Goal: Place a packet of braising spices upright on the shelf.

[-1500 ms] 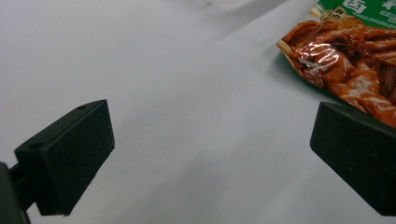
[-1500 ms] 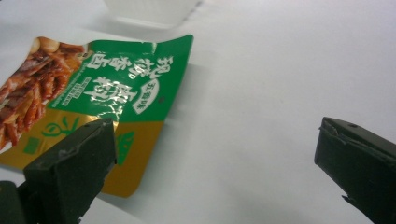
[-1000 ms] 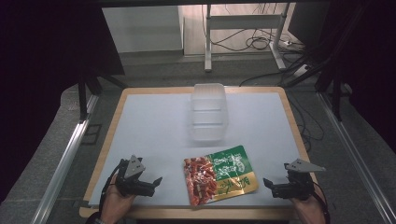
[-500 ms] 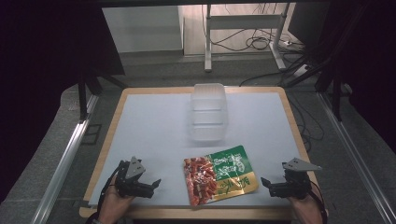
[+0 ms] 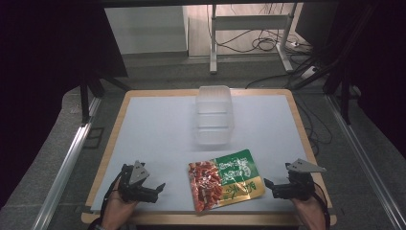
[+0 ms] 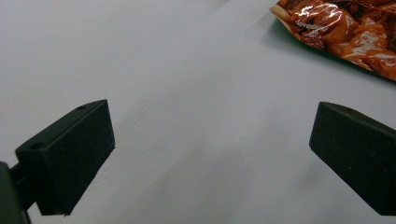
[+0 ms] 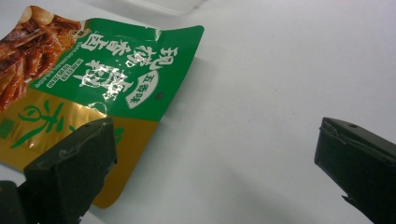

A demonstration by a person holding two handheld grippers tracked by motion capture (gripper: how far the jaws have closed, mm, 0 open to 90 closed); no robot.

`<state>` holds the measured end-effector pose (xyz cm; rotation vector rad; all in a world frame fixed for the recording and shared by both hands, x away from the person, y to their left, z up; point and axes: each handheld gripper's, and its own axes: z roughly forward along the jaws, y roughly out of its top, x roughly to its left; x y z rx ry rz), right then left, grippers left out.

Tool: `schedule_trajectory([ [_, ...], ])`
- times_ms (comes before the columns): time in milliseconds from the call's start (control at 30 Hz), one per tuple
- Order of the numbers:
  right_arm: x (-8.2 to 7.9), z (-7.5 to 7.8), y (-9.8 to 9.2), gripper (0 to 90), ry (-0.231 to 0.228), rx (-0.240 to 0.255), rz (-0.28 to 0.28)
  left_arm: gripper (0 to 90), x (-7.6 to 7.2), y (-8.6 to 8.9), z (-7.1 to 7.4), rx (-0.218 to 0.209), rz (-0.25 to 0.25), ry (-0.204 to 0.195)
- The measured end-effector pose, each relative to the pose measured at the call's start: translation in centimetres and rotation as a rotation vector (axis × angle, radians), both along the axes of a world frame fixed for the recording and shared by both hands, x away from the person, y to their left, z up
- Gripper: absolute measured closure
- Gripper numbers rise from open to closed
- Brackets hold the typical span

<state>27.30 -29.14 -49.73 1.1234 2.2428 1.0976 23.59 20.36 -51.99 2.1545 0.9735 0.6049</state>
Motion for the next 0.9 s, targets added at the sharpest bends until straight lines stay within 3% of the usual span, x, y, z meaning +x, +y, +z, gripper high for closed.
schedule_trajectory([
  [100, 0.1, 0.0, 0.2, 0.0, 0.001, -0.006, -0.001, 0.2, 0.0, 0.1, 0.0, -0.010, -0.004, 0.005],
  [300, 0.4, 0.0, 0.6, 0.0, 0.024, 0.011, 0.024, 1.5, 0.2, 0.8, 0.1, -0.094, 0.006, 0.007],
  [400, 0.6, 0.0, 0.9, 0.0, 0.031, 0.020, 0.028, 1.7, 0.3, 1.0, 0.1, -0.115, 0.007, 0.012],
  [667, 1.1, -0.5, 2.2, 0.0, 0.031, -0.022, 0.045, 1.7, 0.3, 0.9, 0.0, -0.104, 0.001, 0.010],
  [900, 1.6, -0.9, 3.0, 0.0, 0.032, 0.010, 0.076, 0.2, 0.5, 0.9, -0.3, -0.099, 0.003, 0.025],
])
